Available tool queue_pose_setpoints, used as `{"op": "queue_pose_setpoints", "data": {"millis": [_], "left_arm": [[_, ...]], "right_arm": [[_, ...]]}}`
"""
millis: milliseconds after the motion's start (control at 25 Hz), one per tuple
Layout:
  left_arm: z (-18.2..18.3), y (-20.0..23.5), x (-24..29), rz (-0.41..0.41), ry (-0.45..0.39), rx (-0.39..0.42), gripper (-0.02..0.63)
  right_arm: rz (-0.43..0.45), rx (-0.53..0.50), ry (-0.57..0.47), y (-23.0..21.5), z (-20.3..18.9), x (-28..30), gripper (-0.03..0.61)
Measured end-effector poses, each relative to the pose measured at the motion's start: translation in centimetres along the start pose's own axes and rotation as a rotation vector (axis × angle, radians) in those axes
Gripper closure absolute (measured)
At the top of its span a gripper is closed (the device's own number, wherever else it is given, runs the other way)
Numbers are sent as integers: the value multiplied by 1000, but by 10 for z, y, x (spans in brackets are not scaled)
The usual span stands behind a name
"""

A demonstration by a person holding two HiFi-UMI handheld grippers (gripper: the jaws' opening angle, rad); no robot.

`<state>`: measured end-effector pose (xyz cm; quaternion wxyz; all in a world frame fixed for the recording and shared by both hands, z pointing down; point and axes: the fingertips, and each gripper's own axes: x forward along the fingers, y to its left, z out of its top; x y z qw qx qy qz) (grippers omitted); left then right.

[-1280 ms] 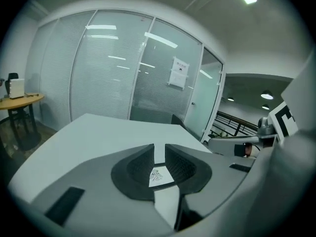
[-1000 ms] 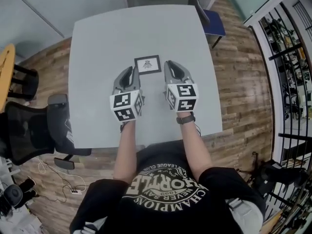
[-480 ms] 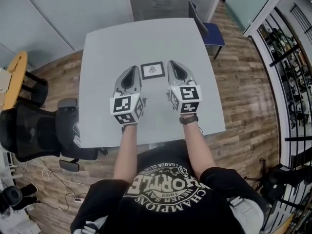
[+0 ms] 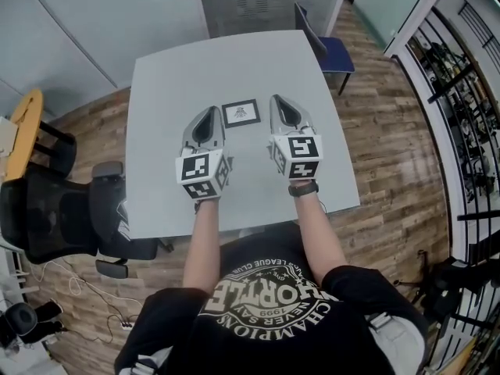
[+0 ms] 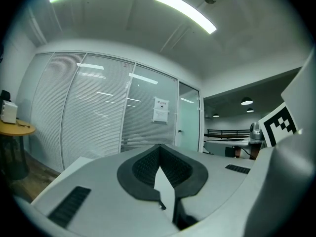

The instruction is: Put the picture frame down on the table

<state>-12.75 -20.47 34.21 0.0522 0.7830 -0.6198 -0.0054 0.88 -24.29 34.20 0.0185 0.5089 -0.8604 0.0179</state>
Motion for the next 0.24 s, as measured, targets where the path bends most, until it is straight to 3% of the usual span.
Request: {"op": "queue_pose_setpoints", "data": {"millis": [240], "left_arm": [[4, 11, -1, -10, -11, -13, 607]], "right_arm": [[2, -14, 11, 9, 0, 10, 580]]}}
